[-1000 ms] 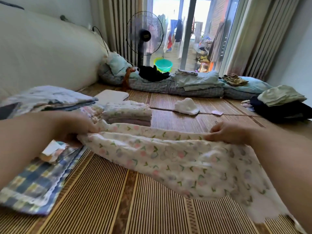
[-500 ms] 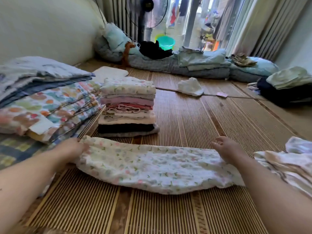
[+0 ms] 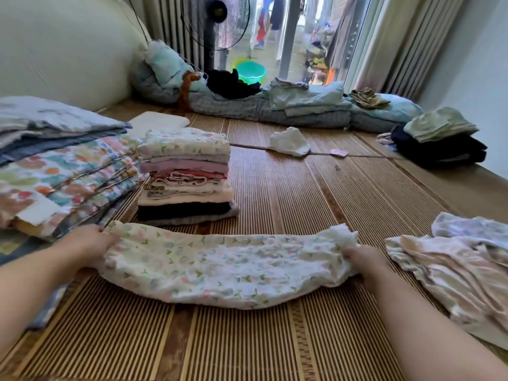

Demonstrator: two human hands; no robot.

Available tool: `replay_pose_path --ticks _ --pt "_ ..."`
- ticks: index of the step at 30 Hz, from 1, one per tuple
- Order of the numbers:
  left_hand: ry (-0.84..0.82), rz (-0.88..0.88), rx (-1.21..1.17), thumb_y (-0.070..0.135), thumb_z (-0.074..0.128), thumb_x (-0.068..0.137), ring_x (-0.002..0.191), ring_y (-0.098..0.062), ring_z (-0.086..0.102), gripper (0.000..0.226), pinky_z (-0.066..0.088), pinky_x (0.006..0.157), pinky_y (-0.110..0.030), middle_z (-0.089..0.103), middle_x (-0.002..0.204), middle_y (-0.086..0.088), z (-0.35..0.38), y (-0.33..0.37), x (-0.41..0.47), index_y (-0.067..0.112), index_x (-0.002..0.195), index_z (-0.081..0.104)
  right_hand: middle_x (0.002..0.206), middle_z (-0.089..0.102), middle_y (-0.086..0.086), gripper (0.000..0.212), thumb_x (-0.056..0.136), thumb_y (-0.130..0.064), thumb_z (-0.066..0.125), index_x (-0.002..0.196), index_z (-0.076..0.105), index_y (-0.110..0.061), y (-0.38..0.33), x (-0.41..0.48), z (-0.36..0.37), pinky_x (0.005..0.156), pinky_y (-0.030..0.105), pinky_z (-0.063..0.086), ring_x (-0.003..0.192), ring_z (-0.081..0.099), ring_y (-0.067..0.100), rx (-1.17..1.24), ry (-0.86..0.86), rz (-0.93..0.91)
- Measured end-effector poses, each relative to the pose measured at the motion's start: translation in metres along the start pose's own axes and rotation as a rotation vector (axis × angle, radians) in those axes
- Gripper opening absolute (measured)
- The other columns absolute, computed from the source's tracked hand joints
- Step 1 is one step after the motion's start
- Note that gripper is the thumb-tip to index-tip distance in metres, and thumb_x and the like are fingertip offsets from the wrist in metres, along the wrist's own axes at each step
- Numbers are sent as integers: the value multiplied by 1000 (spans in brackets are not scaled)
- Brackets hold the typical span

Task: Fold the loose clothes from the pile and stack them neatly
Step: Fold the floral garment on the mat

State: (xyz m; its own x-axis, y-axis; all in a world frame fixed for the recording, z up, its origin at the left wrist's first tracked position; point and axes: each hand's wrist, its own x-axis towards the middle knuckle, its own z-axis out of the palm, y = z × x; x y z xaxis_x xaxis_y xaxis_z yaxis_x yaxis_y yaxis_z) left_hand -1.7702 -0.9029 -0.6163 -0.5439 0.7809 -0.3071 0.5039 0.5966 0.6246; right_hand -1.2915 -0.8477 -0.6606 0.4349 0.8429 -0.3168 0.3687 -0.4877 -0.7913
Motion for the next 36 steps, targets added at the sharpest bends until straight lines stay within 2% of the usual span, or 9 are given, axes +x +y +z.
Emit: replay_pose_path --ticks 3,6,9,14,19,27,30,32,36 --pt "-81 -45 -134 22 60 94 78 -32 64 25 53 60 -33 64 98 -17 6 -2 -5 -1 104 60 95 67 22 23 81 -9 62 103 60 -1 -8 5 -19 80 53 56 86 67 38 110 87 -47" --pt "-169 -7 -170 19 62 91 54 -26 64 20 44 41 -24 68 78 -17 15 2 -12 0 98 63 84 63 13 7 81 -16 62 84 57 -12 -26 -6 -34 65 37 48 74 59 28 -194 230 -231" --pt "-231 25 -219 20 62 91 61 -28 67 21 51 54 -31 71 80 -19 19 9 -20 0 98 63 74 54 5 18 84 -15 57 70 46 -19 -47 -28 -23 59 31 33 68 51 26 -402 242 -435" --pt "-259 75 -243 22 61 89 65 -27 62 17 44 57 -31 71 77 -15 18 19 -26 6 93 65 93 66 0 28 90 -46 59 99 64 -20 -66 -67 29 51 26 47 69 69 19 -215 -340 -394" --pt "-276 96 -234 25 59 88 45 -14 50 18 32 43 -21 59 51 -1 17 20 -29 7 87 64 115 66 6 31 94 -36 54 118 62 -18 -47 -56 54 75 30 41 94 60 21 -288 43 -472" --pt "-312 124 -210 26 59 83 68 -26 55 21 38 53 -29 68 78 -12 19 13 -24 8 90 66 156 28 -3 66 80 -71 51 136 48 -38 -4 -51 84 115 45 22 142 27 27 -922 -311 -536" --pt "-294 125 -193 26 59 85 68 -26 55 19 35 50 -27 67 78 -14 21 10 -20 9 90 64 128 60 -4 19 86 -54 59 88 61 -35 4 -54 76 95 34 47 110 58 13 -728 -208 -652" --pt "-281 116 -182 26 59 87 68 -26 55 18 35 50 -27 67 80 -15 21 8 -19 10 92 63 93 67 -10 15 88 -47 60 87 58 -32 8 -54 68 69 24 53 75 60 1 -581 -178 -657" --pt "-269 83 -176 27 58 90 69 -25 55 18 37 52 -27 66 81 -15 22 2 -16 10 95 62 120 44 -25 83 70 -54 76 139 32 -47 6 -62 69 88 28 50 105 54 3 -587 -389 -695"
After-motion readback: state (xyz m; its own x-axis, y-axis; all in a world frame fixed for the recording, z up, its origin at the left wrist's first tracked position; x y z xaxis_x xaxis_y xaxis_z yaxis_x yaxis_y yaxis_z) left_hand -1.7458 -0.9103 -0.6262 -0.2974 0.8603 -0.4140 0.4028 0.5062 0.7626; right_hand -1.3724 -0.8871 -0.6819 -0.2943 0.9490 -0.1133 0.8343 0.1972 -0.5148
